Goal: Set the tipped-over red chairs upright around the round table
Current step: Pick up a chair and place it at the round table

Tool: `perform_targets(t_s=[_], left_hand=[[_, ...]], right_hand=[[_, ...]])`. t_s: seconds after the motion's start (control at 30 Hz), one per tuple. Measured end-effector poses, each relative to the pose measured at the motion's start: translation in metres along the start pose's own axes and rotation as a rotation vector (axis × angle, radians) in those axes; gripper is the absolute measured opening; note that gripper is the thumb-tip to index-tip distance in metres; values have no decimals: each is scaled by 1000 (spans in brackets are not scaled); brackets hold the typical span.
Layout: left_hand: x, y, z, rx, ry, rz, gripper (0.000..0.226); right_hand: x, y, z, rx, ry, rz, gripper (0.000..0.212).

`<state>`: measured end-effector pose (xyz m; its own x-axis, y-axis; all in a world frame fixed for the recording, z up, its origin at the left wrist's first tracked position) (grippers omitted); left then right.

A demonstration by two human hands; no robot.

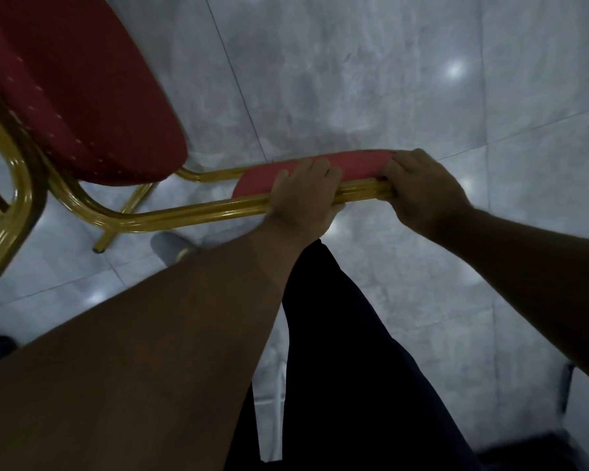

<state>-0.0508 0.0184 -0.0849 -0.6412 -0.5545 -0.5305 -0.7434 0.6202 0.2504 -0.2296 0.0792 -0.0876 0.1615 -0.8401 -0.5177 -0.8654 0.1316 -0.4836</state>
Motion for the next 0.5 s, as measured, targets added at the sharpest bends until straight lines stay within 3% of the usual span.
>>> perform_targets(t_s=[0.2, 0.37, 0.5], left_hand=[[-21, 2, -24, -11, 149, -25, 26], [-63, -10, -80, -170, 203, -145, 46], [-114, -37, -133, -262, 327, -189, 23]], right_hand=[[-4, -30, -28, -16, 44, -11, 35], [-20, -84, -77, 18, 166, -38, 32], [-38, -148, -124, 88, 253, -152, 34]])
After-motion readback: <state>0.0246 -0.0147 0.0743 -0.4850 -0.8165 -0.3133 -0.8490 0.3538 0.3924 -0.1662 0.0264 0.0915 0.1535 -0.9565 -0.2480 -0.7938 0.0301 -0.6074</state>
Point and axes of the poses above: each hand's wrist, its own x-axis towards the middle knuckle, its own z-axis out of the palm, y = z × x, the point moved 4 cm from there along x, towards the middle knuckle, and after that the axes turned 11 degrees about x, right-handed, at the moved point
